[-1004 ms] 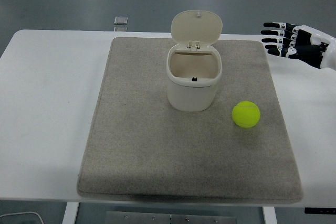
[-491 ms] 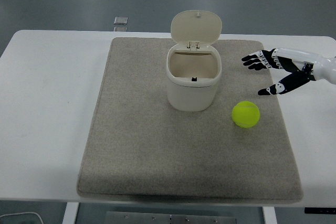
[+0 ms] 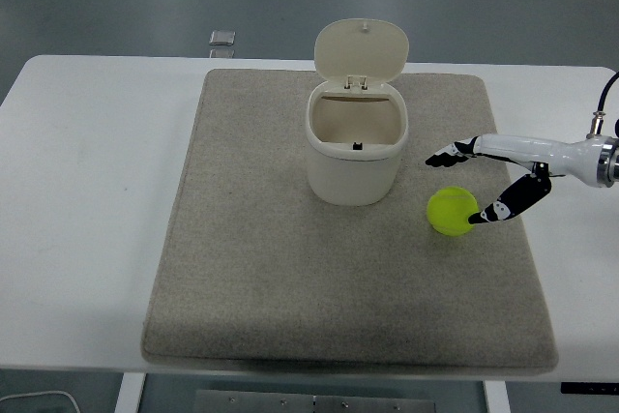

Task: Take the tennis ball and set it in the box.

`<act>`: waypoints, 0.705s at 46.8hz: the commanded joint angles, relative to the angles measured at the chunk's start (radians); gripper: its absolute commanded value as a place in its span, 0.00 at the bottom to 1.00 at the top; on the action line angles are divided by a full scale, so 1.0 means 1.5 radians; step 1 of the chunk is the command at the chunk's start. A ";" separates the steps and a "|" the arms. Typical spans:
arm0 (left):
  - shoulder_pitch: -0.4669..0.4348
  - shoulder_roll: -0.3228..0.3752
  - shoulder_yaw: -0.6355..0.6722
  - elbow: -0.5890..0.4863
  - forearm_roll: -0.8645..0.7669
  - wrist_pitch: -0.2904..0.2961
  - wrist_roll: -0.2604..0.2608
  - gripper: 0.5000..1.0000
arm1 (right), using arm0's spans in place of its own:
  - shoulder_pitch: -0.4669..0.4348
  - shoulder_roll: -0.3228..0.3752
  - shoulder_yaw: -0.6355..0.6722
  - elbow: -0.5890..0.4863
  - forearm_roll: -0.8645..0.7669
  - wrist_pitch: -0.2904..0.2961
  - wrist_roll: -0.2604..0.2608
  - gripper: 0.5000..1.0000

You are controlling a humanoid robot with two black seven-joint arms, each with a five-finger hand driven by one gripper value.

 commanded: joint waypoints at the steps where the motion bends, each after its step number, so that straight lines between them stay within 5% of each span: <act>1: 0.000 0.000 0.000 0.000 0.000 0.000 0.000 0.98 | 0.000 0.000 -0.005 0.001 -0.003 -0.003 0.000 0.81; 27: 0.000 0.000 0.000 0.000 0.000 0.000 0.000 0.98 | -0.024 0.008 -0.042 0.003 -0.037 -0.058 0.009 0.79; 33: 0.000 0.000 0.000 0.000 0.000 0.000 0.000 0.98 | -0.025 0.008 -0.044 0.003 -0.039 -0.065 0.010 0.59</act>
